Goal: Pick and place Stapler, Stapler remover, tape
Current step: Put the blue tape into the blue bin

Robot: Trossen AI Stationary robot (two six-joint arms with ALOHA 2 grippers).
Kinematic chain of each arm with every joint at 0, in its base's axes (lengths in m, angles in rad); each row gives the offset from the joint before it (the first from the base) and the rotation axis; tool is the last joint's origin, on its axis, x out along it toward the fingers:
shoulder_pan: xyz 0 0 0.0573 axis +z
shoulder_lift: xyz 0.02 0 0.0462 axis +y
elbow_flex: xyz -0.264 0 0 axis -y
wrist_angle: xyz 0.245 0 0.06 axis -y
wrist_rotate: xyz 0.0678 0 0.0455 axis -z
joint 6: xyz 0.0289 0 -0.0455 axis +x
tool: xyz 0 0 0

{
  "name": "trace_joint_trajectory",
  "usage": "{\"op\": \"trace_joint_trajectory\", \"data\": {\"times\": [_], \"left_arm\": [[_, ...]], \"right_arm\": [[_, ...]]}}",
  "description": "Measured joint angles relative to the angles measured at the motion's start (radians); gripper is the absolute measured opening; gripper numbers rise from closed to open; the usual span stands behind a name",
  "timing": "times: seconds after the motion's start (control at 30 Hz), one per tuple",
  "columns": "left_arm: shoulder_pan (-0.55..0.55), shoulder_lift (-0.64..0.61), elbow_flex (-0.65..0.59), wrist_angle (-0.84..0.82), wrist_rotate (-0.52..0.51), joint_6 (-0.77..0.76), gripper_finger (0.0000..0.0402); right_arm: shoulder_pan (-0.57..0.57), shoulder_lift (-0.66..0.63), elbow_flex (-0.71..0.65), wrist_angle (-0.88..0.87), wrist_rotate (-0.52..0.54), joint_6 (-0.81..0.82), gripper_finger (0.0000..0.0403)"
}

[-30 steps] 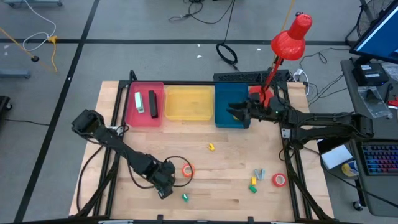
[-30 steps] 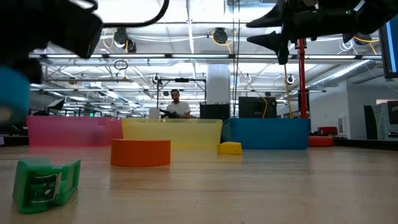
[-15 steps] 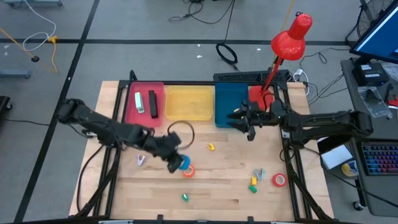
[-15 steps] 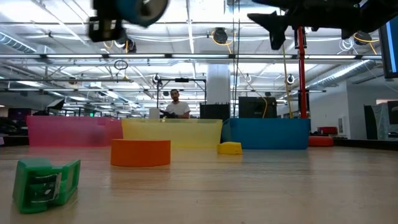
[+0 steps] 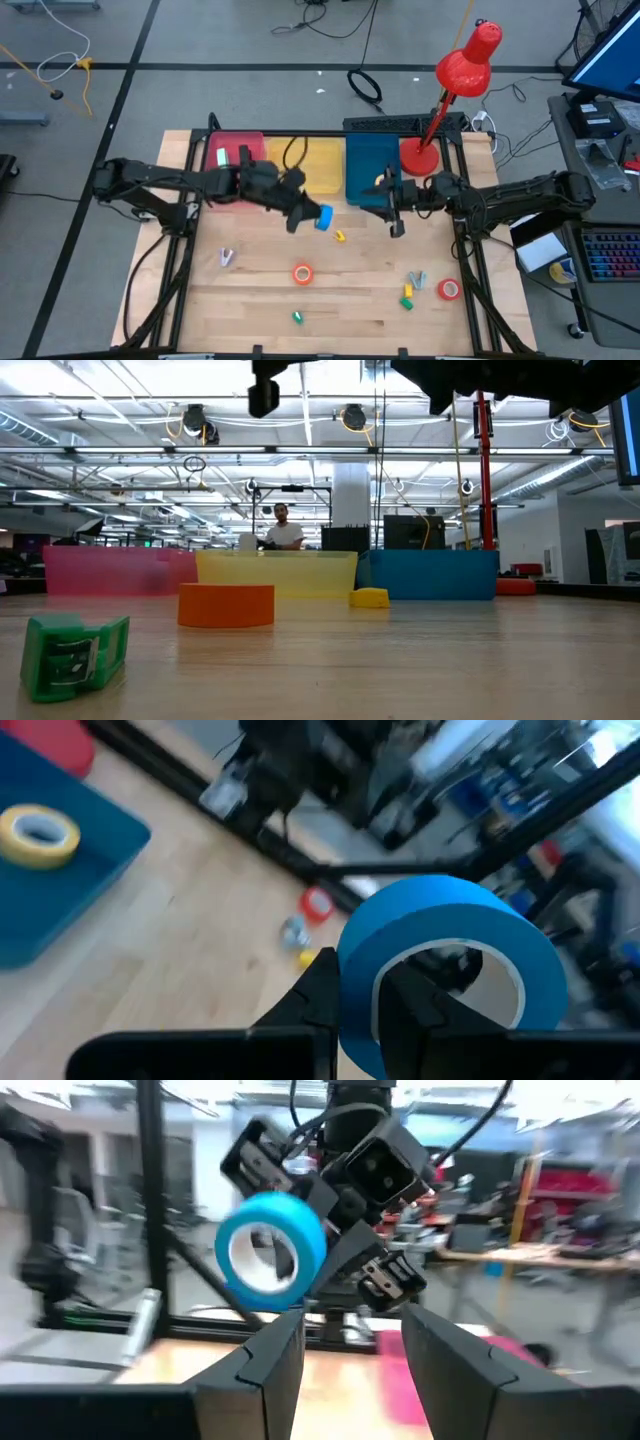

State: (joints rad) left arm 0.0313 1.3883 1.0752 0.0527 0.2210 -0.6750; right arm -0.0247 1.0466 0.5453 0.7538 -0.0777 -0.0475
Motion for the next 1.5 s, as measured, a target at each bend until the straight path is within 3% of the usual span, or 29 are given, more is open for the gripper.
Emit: {"op": "trace_joint_trajectory", "data": {"times": [0.17,0.33,0.5,0.7,0.93,1.5], "left_arm": [[0.114,0.013,0.001,0.109,0.117,-0.136,0.0035],[0.193,0.079,0.001,0.228,0.225,-0.332,0.0035],[0.208,0.175,0.001,0.308,0.308,-0.466,0.0035],[0.196,0.262,0.002,0.489,0.353,-0.589,0.0035],[0.167,0.293,0.002,0.544,0.355,-0.657,0.0035],[0.147,0.303,0.003,0.526,0.234,-0.696,0.0035]], "right_arm": [[0.001,0.0,0.0,0.006,0.114,-0.144,0.0167],[0.0,0.0,0.0,0.006,0.21,-0.245,0.0199],[0.0,-0.001,0.0,0.033,0.288,-0.299,0.0229],[-0.002,-0.001,0.0,0.028,0.29,-0.314,0.024],[-0.002,-0.001,0.0,0.027,0.288,-0.336,0.0242],[-0.002,-0.001,0.001,-0.002,0.283,-0.303,0.0251]]}}
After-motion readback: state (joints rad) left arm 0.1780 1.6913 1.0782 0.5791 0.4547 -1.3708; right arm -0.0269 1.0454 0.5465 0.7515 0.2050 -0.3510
